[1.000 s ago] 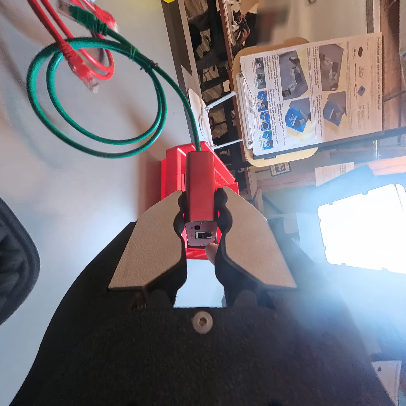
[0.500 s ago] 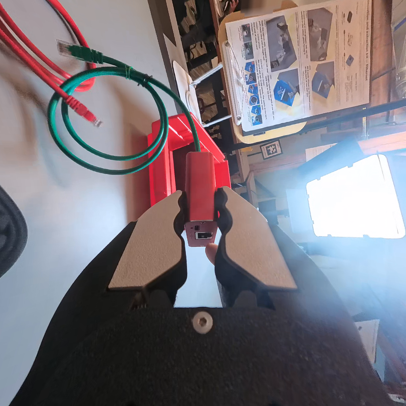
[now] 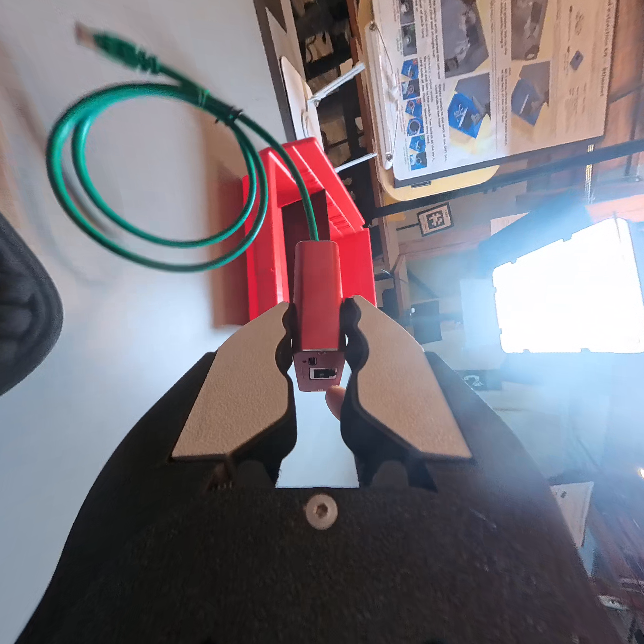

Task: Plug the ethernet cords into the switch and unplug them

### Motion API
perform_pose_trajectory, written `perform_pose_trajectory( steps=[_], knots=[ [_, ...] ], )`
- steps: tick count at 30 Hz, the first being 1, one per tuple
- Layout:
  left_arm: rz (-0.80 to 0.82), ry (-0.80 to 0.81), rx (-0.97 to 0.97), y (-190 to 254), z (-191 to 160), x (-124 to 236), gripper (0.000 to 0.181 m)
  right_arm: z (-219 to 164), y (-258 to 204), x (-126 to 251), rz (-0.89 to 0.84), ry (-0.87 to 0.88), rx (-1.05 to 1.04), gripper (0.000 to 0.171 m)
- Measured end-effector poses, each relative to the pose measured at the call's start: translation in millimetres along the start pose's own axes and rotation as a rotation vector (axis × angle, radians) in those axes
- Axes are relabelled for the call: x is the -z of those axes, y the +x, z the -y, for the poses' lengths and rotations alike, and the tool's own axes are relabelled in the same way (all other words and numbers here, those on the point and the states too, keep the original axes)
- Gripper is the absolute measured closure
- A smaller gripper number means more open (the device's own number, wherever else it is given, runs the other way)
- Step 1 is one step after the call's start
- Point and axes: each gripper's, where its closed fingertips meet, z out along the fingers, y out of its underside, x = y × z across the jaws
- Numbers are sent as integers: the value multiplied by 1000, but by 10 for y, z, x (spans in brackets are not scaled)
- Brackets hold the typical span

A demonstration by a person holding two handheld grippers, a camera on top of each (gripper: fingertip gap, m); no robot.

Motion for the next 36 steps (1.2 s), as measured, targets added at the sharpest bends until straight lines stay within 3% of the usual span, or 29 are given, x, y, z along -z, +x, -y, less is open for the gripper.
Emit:
perform_pose_trajectory(
  steps=[2, 6, 13, 16, 22, 25, 29, 36],
  knots=[
    [-109, 29, -16, 110, -117, 115, 170, 12, -62, -9, 9, 6, 10, 145],
    [-122, 52, -47, 258, -135, 75, 169, 167, -138, -85, 31, 45, 19, 145],
    [98, 71, -4, 327, -2, -68, 158, 531, -284, -275, 93, 126, 50, 145],
    [199, 49, -18, 268, -95, -80, 160, 636, -372, -337, 116, 165, 50, 145],
    [236, 110, -58, 214, -109, -185, 169, 794, -584, -481, 172, 202, 35, 145],
    [177, 174, -64, 326, 20, -93, 170, 843, -652, -534, 180, 217, 26, 144],
    [-104, 282, 17, 754, 458, 220, 170, 981, -751, -622, 162, 261, 69, 144],
    [-272, 84, -120, 1099, 643, 123, 170, 1550, -907, -495, 171, 526, 149, 145]
  ],
)
